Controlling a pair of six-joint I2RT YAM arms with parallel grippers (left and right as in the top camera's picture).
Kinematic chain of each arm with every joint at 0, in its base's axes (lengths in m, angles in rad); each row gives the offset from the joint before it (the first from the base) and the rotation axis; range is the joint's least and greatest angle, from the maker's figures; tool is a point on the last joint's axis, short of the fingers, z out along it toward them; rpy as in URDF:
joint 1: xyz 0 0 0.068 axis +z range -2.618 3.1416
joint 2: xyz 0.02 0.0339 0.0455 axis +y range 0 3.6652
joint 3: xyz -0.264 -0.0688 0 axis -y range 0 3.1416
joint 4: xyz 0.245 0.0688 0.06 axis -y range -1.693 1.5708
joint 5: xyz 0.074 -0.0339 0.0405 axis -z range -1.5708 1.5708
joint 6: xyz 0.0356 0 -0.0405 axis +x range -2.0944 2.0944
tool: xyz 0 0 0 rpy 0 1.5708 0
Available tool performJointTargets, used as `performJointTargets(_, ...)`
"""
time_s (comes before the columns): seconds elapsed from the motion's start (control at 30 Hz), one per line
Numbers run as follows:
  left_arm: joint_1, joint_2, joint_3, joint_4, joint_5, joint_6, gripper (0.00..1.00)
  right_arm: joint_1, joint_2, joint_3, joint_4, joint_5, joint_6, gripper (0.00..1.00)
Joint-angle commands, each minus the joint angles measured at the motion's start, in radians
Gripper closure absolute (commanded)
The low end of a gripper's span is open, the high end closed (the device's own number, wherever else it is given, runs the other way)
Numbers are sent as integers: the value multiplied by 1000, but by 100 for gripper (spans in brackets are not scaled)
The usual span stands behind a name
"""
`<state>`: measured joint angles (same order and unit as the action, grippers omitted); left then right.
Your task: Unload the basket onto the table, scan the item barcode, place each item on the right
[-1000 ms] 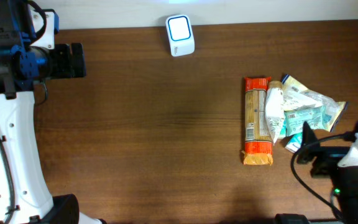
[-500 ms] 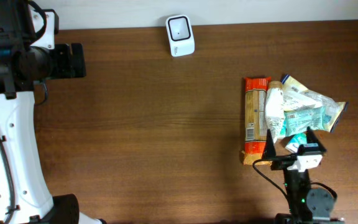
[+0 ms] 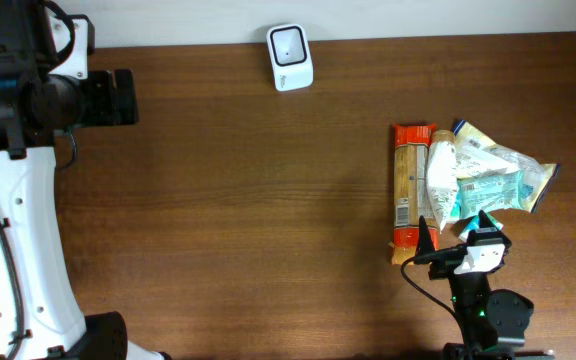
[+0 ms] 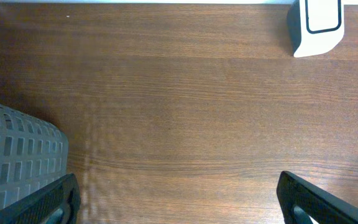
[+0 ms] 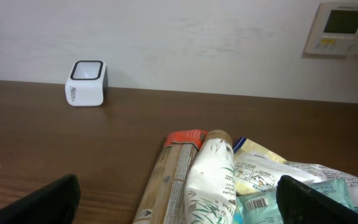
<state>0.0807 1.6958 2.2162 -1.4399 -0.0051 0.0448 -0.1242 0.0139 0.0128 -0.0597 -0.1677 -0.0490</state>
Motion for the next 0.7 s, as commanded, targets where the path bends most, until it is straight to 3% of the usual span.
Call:
performJointTargets(0.0,1,-8,10,1,-2,12,1,-7,-10,-7,-3,-13,5,1)
performJointTargets(0.67,-14,-16,5,2,-2,12,1,-7,-10,-7,-3,-13,5,1)
